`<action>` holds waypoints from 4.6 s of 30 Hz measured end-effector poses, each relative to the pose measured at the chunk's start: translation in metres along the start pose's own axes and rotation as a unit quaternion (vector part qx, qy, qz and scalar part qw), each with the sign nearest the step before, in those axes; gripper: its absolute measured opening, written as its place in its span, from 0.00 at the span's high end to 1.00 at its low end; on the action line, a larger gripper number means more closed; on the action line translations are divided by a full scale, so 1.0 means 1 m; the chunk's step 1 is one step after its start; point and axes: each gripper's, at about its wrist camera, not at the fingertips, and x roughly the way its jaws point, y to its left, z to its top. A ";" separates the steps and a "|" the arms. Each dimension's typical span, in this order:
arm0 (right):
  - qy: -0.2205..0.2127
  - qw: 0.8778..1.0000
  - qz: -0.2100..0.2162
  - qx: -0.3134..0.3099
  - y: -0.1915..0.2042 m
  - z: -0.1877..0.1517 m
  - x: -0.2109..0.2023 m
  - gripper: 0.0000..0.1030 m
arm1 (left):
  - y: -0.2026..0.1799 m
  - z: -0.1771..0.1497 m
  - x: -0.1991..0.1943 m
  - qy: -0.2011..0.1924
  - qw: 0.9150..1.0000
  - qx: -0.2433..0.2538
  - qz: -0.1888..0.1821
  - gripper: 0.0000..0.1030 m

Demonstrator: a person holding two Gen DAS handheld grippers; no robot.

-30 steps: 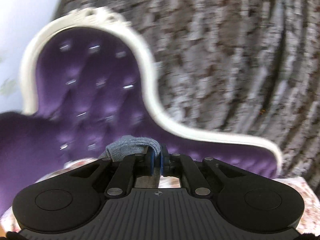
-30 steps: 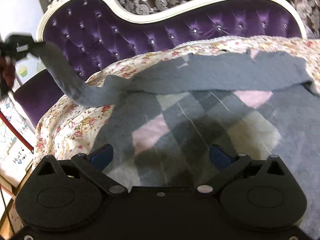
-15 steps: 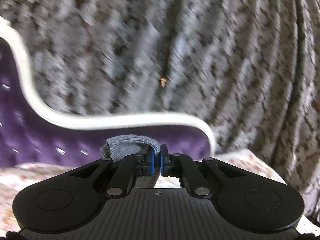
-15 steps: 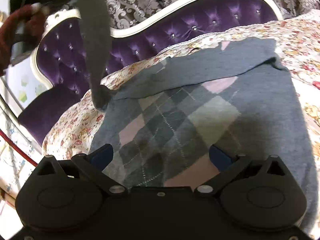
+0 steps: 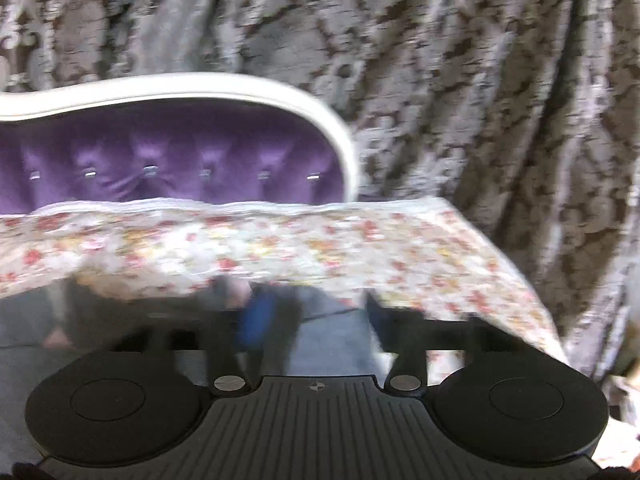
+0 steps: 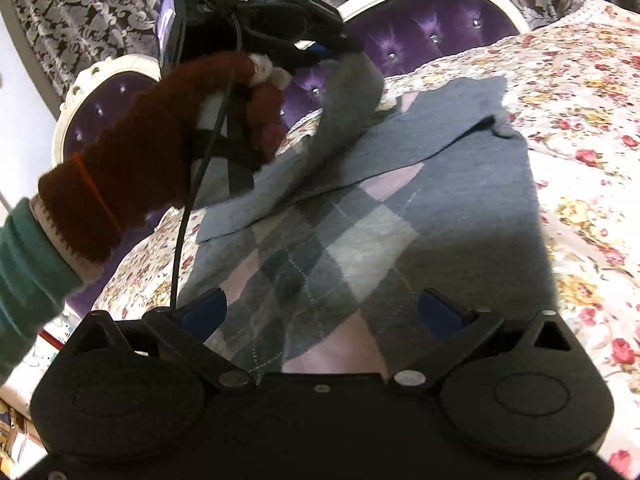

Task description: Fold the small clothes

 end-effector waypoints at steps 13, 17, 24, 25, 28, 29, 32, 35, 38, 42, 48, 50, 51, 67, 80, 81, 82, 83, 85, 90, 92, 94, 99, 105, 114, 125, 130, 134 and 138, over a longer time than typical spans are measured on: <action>-0.001 0.999 -0.010 -0.034 0.005 0.025 0.007 0.01 | 0.033 0.018 -0.095 -0.079 0.993 0.039 0.075 0.08; -0.008 0.999 -0.010 -0.042 0.001 0.047 0.009 0.01 | 0.081 -0.019 -0.096 -0.031 0.984 0.018 0.172 0.08; -0.034 0.995 -0.040 -0.088 -0.013 0.090 0.032 0.02 | 0.156 -0.081 -0.106 0.008 0.963 -0.053 0.263 0.08; -0.037 0.993 -0.048 -0.098 -0.016 0.095 0.038 0.13 | 0.160 -0.086 -0.107 0.012 0.962 -0.057 0.266 0.08; -0.043 0.988 -0.080 -0.123 -0.024 0.110 0.054 0.53 | 0.174 -0.097 -0.095 0.057 0.958 -0.074 0.270 0.08; -0.040 0.987 -0.090 -0.126 -0.029 0.115 0.061 0.56 | 0.175 -0.102 -0.094 0.051 0.959 -0.073 0.268 0.05; -0.045 0.983 -0.113 -0.135 -0.044 0.127 0.079 0.56 | 0.169 -0.110 -0.097 0.037 0.959 -0.062 0.276 0.04; -0.063 0.982 -0.130 -0.120 -0.063 0.135 0.088 0.49 | 0.167 -0.113 -0.103 0.031 0.959 -0.066 0.274 0.04; -0.057 0.986 -0.123 -0.101 -0.081 0.142 0.097 0.39 | 0.166 -0.115 -0.104 0.029 0.959 -0.067 0.272 0.03; -0.045 0.990 -0.105 -0.086 -0.092 0.142 0.109 0.39 | 0.172 -0.116 -0.098 0.028 0.959 -0.069 0.272 0.03; -0.018 0.995 -0.073 -0.068 -0.092 0.146 0.122 0.81 | 0.170 -0.113 -0.103 0.027 0.960 -0.070 0.270 0.03; -0.020 0.994 -0.065 -0.084 -0.079 0.150 0.113 0.82 | 0.169 -0.109 -0.109 0.018 0.961 -0.071 0.267 0.03; -0.031 0.993 -0.068 -0.095 -0.072 0.153 0.105 0.82 | 0.168 -0.106 -0.112 0.011 0.961 -0.071 0.266 0.03; -0.046 0.971 -0.217 -0.085 -0.084 0.150 0.093 0.47 | 0.190 -0.105 -0.091 0.046 0.953 -0.080 0.289 0.00; 0.015 0.997 -0.069 -0.040 -0.105 0.161 0.097 0.76 | 0.191 -0.104 -0.089 0.051 0.952 -0.081 0.291 0.00; 0.017 0.999 -0.041 -0.018 -0.105 0.166 0.091 0.76 | 0.191 -0.104 -0.089 0.051 0.952 -0.081 0.291 0.00; 0.011 1.000 -0.011 0.002 -0.105 0.169 0.083 0.76 | 0.191 -0.104 -0.089 0.050 0.952 -0.080 0.291 0.00; 0.001 1.000 0.015 0.017 -0.105 0.172 0.077 0.76 | 0.191 -0.104 -0.089 0.050 0.952 -0.080 0.291 0.00; -0.021 0.999 0.026 0.032 -0.104 0.178 0.067 0.74 | 0.191 -0.104 -0.088 0.050 0.952 -0.081 0.292 0.00; -0.012 0.999 -0.037 -0.014 -0.097 0.177 0.076 0.74 | 0.192 -0.104 -0.088 0.051 0.952 -0.081 0.291 0.00; -0.001 0.998 -0.054 -0.028 -0.098 0.174 0.086 0.74 | 0.192 -0.104 -0.088 0.051 0.952 -0.081 0.292 0.00; 0.025 0.996 -0.077 -0.039 -0.102 0.166 0.100 0.74 | 0.192 -0.103 -0.088 0.054 0.951 -0.081 0.292 0.00; 0.026 0.988 -0.131 -0.076 -0.098 0.152 0.102 0.70 | 0.195 -0.098 -0.092 0.070 0.955 -0.084 0.276 0.00; -0.022 0.984 -0.130 -0.118 -0.067 0.137 0.048 0.40 | 0.165 -0.108 -0.129 0.077 0.960 -0.094 0.254 0.00; -0.005 0.988 -0.083 -0.132 -0.029 0.062 -0.018 0.28 | 0.085 -0.150 -0.205 0.093 0.974 -0.059 0.197 0.00; 0.019 0.991 -0.065 -0.113 -0.008 -0.018 -0.080 0.24 | 0.043 -0.201 -0.271 0.076 0.971 -0.116 0.193 0.01; 0.022 0.995 -0.060 -0.082 -0.010 -0.041 -0.096 0.21 | 0.028 -0.216 -0.279 0.083 0.972 -0.114 0.186 0.01; 0.033 0.997 -0.051 -0.055 -0.013 -0.057 -0.096 0.21 | 0.021 -0.229 -0.280 0.091 0.972 -0.117 0.180 0.01; 0.029 0.997 -0.045 -0.050 -0.010 -0.067 -0.098 0.18 | 0.019 -0.236 -0.276 0.101 0.973 -0.117 0.174 0.01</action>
